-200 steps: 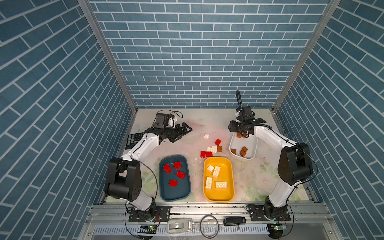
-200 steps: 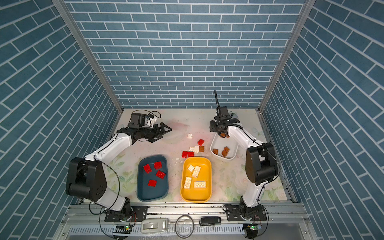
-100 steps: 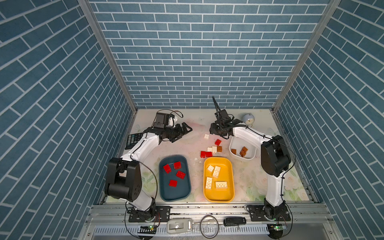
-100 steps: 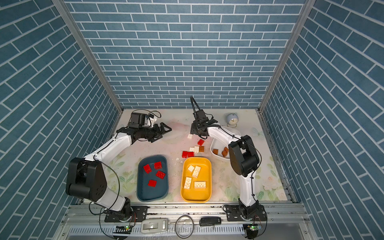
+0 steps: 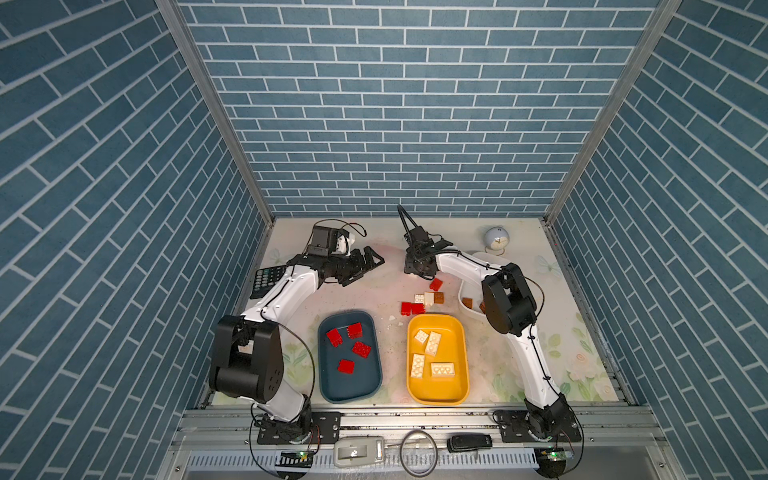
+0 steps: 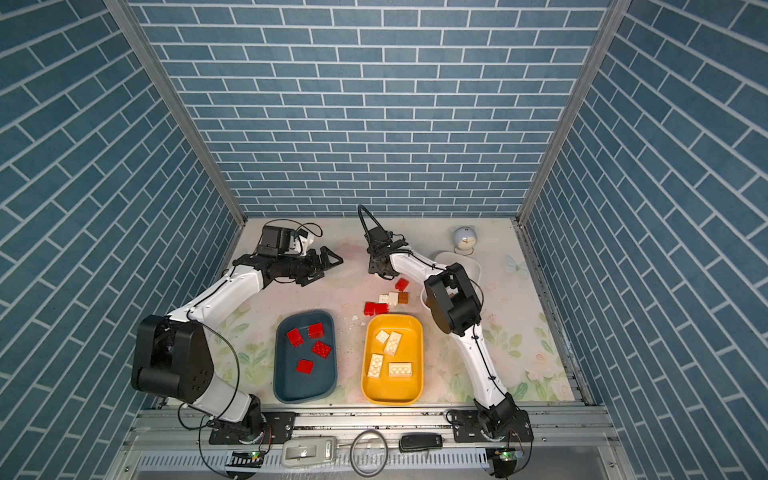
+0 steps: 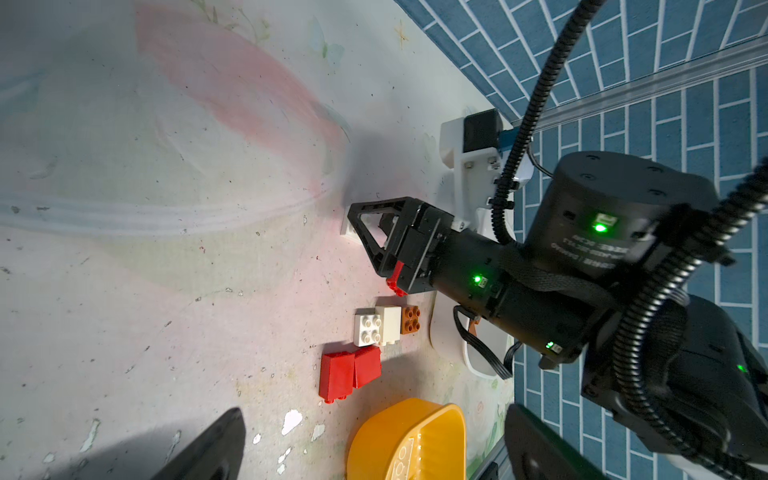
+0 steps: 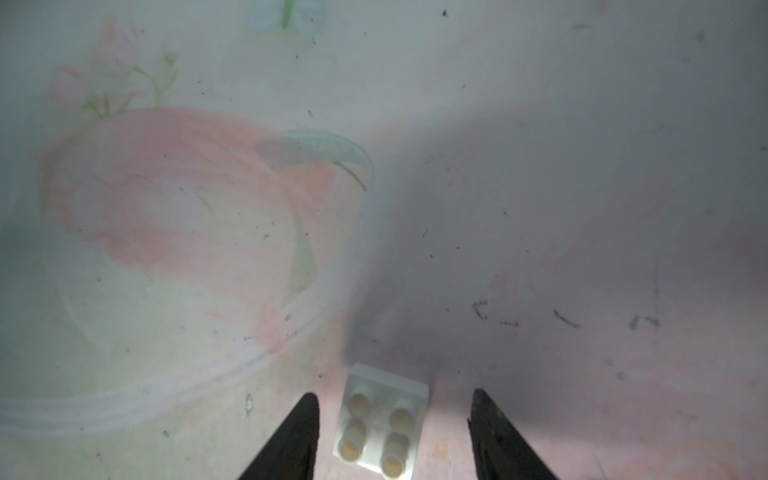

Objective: Sort the legos into containers by color
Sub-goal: 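Move the right gripper to the white 2x2 brick and grasp it, then carry the white brick over the yellow tray and open the right gripper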

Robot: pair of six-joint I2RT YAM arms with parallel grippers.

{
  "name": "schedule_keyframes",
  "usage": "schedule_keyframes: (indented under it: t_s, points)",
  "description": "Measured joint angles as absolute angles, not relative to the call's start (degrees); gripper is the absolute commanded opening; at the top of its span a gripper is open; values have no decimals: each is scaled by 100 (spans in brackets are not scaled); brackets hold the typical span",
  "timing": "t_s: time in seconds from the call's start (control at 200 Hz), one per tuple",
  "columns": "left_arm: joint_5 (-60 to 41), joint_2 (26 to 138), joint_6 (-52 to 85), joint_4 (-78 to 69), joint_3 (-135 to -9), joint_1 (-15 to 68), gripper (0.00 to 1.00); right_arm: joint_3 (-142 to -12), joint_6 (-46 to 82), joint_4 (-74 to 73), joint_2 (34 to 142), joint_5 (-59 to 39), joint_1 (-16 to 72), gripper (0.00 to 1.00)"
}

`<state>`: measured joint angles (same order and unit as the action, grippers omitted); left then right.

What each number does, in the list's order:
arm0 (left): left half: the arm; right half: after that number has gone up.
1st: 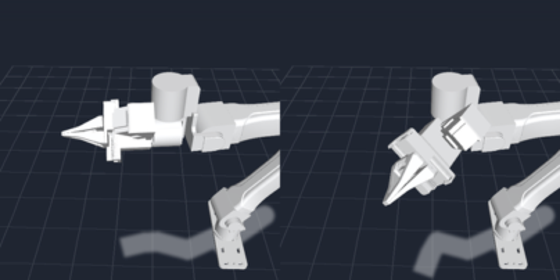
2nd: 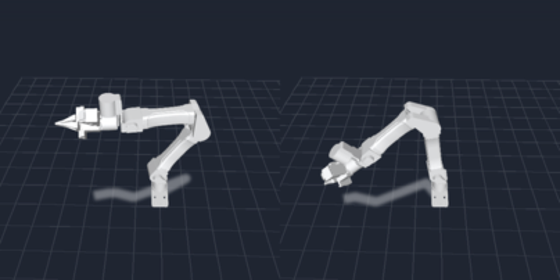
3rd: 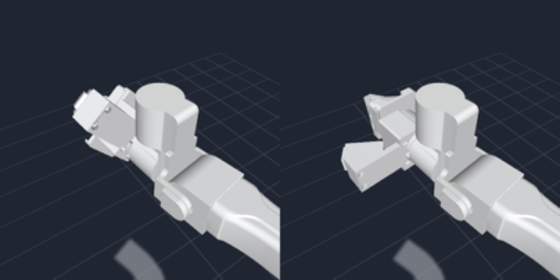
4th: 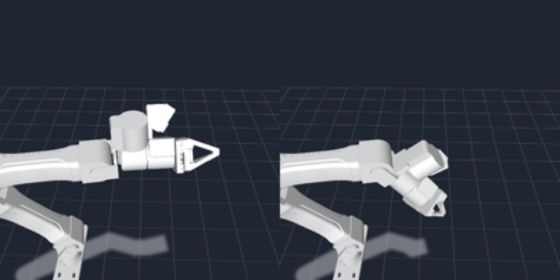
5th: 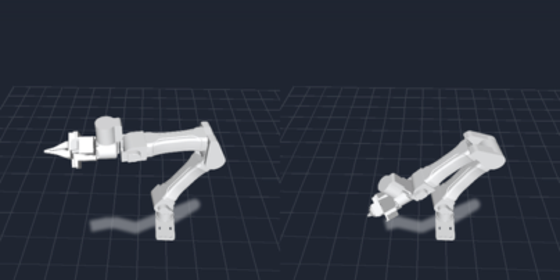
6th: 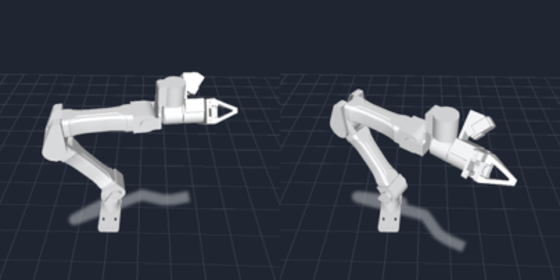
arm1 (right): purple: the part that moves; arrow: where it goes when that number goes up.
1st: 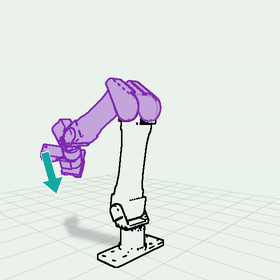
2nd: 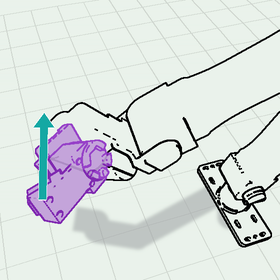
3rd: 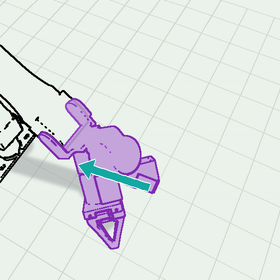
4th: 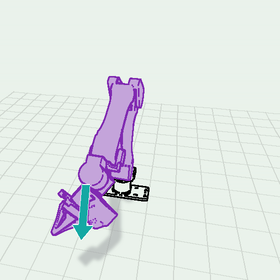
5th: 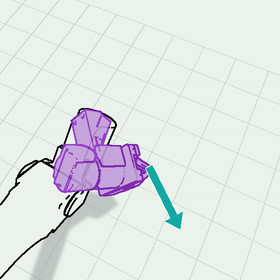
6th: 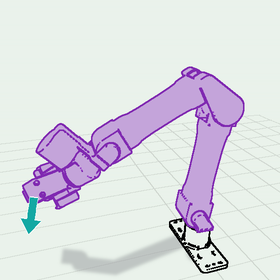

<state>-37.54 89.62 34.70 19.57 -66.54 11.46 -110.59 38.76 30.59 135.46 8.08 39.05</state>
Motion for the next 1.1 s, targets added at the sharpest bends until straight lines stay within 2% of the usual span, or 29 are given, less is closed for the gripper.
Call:
schedule_keyframes:
  t_s: [0.12, 0.34, 0.6, 0.8, 1.1]
  points:
    - [-3752, 8962, 3437, 1973, -6654, 1138, 99, -11421, 3889, 3334, 13782, 1004, 3983, 55]
    - [-3754, 8962, 3393, 1984, -6654, 1127, 99, -11692, 3924, 3708, 13882, 1347, 4086, 45]
    - [-3754, 8962, 3358, 1992, -6654, 1122, 99, -11771, 3924, 3846, 13990, 1527, 4125, 42]
    - [-3754, 8962, 3295, 2088, -6654, 1111, 99, -11736, 3972, 3776, 13990, 1542, 4125, 22]
    - [-3756, 8965, 3271, 2117, -6663, 1109, 99, -10829, 3959, 3258, 13419, 1173, 4086, 19]
